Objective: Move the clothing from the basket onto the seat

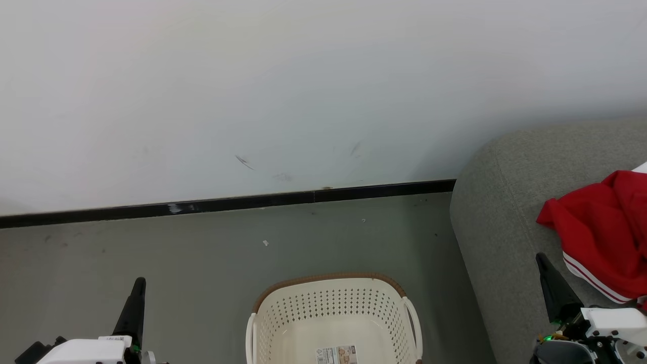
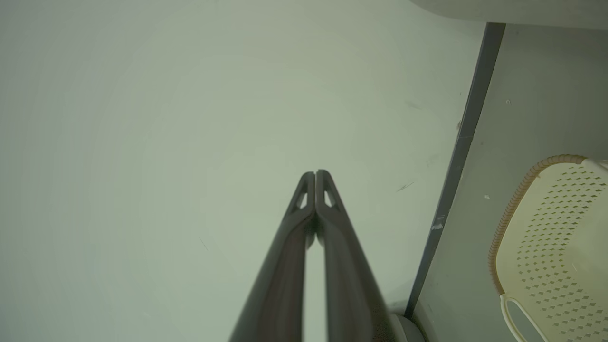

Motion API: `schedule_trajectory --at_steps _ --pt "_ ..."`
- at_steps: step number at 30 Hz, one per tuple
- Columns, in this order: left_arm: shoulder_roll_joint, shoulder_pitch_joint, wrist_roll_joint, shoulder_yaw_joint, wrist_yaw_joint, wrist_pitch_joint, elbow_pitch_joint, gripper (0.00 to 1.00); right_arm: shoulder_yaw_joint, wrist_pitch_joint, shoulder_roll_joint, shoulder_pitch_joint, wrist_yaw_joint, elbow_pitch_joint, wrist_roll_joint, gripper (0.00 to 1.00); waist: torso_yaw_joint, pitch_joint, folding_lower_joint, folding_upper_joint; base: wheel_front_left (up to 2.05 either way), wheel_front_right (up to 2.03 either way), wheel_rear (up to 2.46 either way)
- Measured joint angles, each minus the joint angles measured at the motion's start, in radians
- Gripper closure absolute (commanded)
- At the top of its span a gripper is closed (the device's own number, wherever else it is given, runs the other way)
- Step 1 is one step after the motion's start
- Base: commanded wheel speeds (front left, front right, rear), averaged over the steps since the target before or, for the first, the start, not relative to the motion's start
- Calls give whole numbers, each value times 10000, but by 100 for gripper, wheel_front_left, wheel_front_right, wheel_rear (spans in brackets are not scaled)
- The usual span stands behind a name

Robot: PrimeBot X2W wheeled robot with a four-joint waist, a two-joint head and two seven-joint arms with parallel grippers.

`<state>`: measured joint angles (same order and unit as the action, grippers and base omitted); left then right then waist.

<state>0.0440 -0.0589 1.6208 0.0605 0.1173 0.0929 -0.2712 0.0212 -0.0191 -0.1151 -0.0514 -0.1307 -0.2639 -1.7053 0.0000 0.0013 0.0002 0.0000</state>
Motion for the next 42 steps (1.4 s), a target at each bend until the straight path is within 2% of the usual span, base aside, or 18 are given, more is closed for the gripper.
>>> schedule_trajectory --at_steps 42 --pt "-4 -3 0 10 12 27 -12 100 27 -13 35 -2 0 -6 12 100 0 0 0 0 0 0 0"
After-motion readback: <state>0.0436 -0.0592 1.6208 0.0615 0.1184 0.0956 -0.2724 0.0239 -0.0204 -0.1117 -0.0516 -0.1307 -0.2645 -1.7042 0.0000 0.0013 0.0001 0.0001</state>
